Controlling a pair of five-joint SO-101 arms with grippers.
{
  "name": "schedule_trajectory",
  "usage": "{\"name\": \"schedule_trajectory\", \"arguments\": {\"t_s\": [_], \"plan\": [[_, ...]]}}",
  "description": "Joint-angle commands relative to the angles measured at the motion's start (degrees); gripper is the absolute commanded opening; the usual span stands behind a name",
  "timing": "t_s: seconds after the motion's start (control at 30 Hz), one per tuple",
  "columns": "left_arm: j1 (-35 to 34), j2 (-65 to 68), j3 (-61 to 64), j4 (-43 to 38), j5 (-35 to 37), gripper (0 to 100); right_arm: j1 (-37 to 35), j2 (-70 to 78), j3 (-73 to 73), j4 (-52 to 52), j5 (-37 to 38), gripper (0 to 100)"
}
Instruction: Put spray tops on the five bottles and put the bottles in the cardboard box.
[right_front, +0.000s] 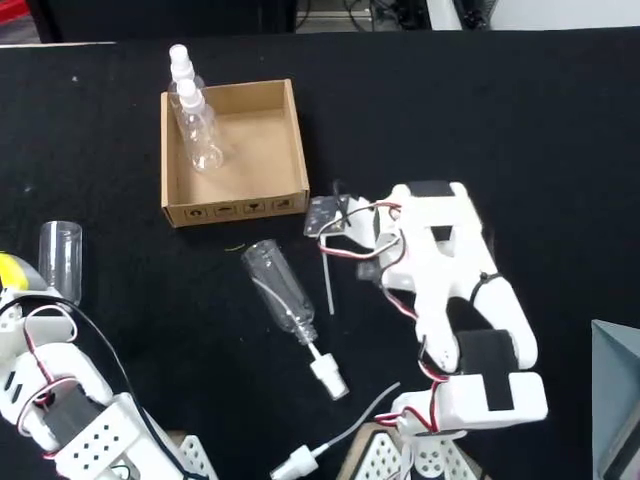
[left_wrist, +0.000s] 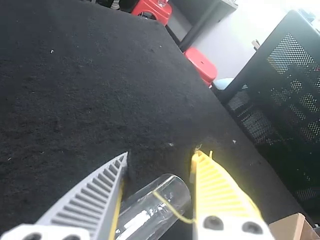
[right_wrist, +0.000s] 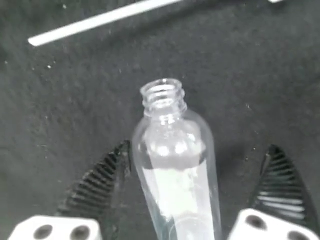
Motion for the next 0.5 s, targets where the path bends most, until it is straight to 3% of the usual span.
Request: {"name": "schedule_trajectory", "arguments": {"t_s": [0.0,0.37,0.47], "plan": [[0.75,-0.79,1.45,0.18,-0.53,18,1.41,-0.13,-3.56,0.7,0.88,35.0],[0.84,-0.79,1.45,0.18,-0.53,18,1.85,5.67,-3.74,-2.46,0.79,34.5],[0.84,-0.79,1.45,0.18,-0.53,18,2.46,6.2,-4.53,-2.46,0.79,26.8]]}}
